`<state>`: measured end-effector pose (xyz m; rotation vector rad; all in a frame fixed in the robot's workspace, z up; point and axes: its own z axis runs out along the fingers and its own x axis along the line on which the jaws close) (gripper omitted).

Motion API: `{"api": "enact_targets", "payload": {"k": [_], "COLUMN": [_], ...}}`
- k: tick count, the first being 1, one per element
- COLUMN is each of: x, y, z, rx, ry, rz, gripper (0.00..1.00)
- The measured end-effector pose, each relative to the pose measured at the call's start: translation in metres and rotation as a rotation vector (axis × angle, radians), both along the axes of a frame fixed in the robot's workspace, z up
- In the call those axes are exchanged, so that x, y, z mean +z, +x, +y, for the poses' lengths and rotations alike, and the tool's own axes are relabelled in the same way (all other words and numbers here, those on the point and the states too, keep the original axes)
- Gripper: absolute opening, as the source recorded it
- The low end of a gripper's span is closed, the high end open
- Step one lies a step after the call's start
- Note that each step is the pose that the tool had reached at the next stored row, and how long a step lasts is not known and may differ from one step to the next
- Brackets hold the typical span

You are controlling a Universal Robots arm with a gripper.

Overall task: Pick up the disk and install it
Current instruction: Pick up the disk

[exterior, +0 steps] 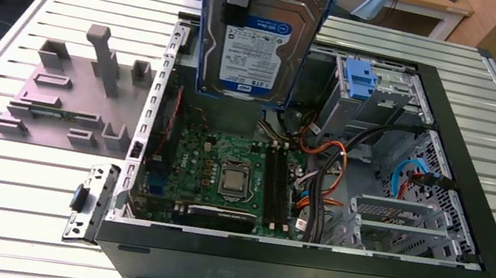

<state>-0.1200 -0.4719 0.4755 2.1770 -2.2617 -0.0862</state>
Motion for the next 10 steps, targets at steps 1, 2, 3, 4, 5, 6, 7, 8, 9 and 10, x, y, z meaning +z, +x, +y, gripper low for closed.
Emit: {"api": "enact_targets", "payload": {"k": [1, 2, 3, 4, 5, 6, 7, 8, 9, 10], "x": [-0.0001, -0.0001, -0.0001, -0.0002, -0.0002, -0.0003, -0.0003, -0.0004, -0.0004, -0.0004], "y": [0.0002, 0.0003, 0.0005, 0.0006, 0.0008, 0.0009, 0.0011, 0.0013, 0.0014, 0.0016], "z": [-0.0002, -0.0003, -0.0005, -0.0006, -0.0008, -0.0009, -0.0011, -0.0013, -0.0015, -0.0017], "rx": [0.000, 0.000, 0.000, 0.000, 0.000, 0.000, 0.000, 0.000, 0.000, 0.000], "ry": [0.0000, 0.0000, 0.0000, 0.0001, 0.0000, 0.0000, 0.0001, 0.0000, 0.0001, 0.0000], "rz": [0.0000, 0.0000, 0.0000, 0.0000, 0.0000, 0.0000, 0.0000, 0.0000, -0.0001, 0.0000], "gripper": [0.36, 0.36, 0.36, 0.36, 0.36, 0.36, 0.36, 0.36, 0.36, 0.36]}}
